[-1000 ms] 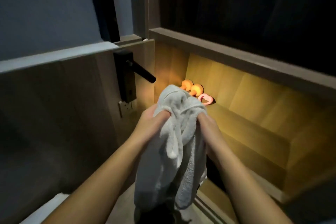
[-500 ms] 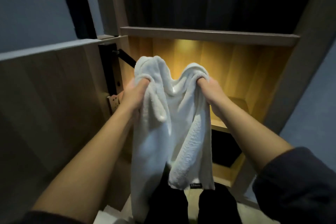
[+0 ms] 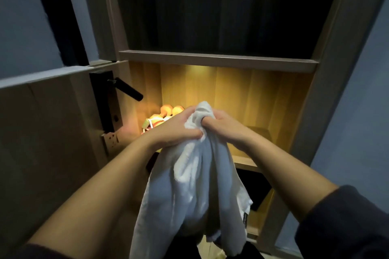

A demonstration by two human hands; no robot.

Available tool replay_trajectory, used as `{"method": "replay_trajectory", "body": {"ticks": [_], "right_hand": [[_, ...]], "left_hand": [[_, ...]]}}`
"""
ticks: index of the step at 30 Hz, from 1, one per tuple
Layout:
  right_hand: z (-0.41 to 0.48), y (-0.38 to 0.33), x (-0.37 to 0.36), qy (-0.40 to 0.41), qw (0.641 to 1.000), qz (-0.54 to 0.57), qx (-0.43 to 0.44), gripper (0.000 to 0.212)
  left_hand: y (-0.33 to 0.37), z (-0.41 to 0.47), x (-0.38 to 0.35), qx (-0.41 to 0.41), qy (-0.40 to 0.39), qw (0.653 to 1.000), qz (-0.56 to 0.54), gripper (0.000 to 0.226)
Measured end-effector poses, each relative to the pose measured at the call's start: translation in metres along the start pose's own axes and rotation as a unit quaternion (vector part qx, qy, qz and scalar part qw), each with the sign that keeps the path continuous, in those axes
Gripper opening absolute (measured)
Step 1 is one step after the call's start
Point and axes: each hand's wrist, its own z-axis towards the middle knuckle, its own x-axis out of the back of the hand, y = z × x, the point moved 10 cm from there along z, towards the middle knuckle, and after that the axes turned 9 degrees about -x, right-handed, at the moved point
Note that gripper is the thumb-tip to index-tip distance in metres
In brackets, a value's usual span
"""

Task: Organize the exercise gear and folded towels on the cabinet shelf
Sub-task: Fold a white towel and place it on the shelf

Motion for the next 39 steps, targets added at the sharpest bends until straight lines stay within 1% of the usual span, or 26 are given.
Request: {"method": "replay_trajectory", "body": {"ticks": [3,6,8,10,11,12,13,14,16,18,20,21,22,25,27,28,30,32,33,35,39], "right_hand": [[0.002,0.017,0.009,-0.03,0.998,0.039,-0.038,0.023],[0.003,0.041,0.016,-0.069,0.994,0.033,-0.077,0.02],[0.002,0.06,0.024,-0.091,0.989,0.03,-0.112,0.019],[-0.004,0.075,0.029,-0.135,0.979,0.051,-0.147,0.016],[-0.008,0.081,0.029,-0.16,0.972,0.055,-0.163,0.021],[-0.012,0.088,0.03,-0.178,0.966,0.049,-0.183,0.03],[-0.014,0.098,0.033,-0.185,0.961,0.025,-0.205,0.038],[-0.015,0.106,0.037,-0.184,0.957,-0.016,-0.222,0.041],[-0.014,0.123,0.048,-0.17,0.946,-0.132,-0.243,0.03],[-0.015,0.141,0.059,-0.16,0.921,-0.243,-0.259,0.014],[-0.019,0.16,0.065,-0.161,0.888,-0.326,-0.28,0.013],[-0.02,0.167,0.069,-0.15,0.881,-0.348,-0.284,0.015],[-0.019,0.171,0.073,-0.125,0.883,-0.356,-0.278,0.016],[-0.012,0.164,0.088,-0.018,0.915,-0.326,-0.235,0.012],[-0.013,0.166,0.09,-0.001,0.922,-0.309,-0.233,0.009],[-0.015,0.17,0.088,-0.011,0.918,-0.316,-0.239,0.008],[-0.019,0.181,0.086,-0.033,0.895,-0.362,-0.259,0.01],[-0.02,0.186,0.091,-0.018,0.875,-0.404,-0.265,0.016],[-0.02,0.188,0.096,0.006,0.876,-0.403,-0.265,0.017],[-0.021,0.19,0.109,0.061,0.89,-0.366,-0.264,0.013],[-0.027,0.2,0.129,0.145,0.91,-0.281,-0.269,0.016]], "left_hand": [[-0.004,0.004,0.01,0.015,0.073,0.996,0.048,0.04],[-0.004,0.009,0.028,0.005,0.137,0.984,0.11,0.034],[-0.011,0.008,0.046,0.027,0.18,0.972,0.148,0.031],[-0.018,0.006,0.059,0.045,0.204,0.959,0.19,0.024],[-0.019,0.006,0.062,0.045,0.21,0.954,0.208,0.022],[-0.019,0.006,0.064,0.044,0.213,0.95,0.225,0.02],[-0.019,0.006,0.066,0.043,0.216,0.945,0.241,0.02],[-0.02,0.006,0.069,0.044,0.22,0.941,0.253,0.02],[-0.025,0.005,0.077,0.056,0.235,0.937,0.253,0.019],[-0.032,0.002,0.084,0.067,0.247,0.936,0.241,0.017],[-0.038,-0.001,0.088,0.071,0.256,0.935,0.236,0.016],[-0.04,-0.003,0.09,0.071,0.259,0.933,0.237,0.016],[-0.042,-0.004,0.092,0.073,0.262,0.932,0.239,0.016],[-0.047,-0.008,0.101,0.085,0.278,0.928,0.234,0.018],[-0.05,-0.011,0.108,0.101,0.289,0.923,0.234,0.018],[-0.052,-0.012,0.11,0.109,0.292,0.921,0.235,0.018],[-0.056,-0.016,0.112,0.12,0.297,0.919,0.231,0.018],[-0.061,-0.02,0.113,0.13,0.304,0.917,0.223,0.017],[-0.064,-0.022,0.113,0.134,0.307,0.916,0.221,0.018],[-0.07,-0.025,0.112,0.143,0.31,0.914,0.22,0.018],[-0.084,-0.031,0.114,0.166,0.321,0.91,0.204,0.021]]}}
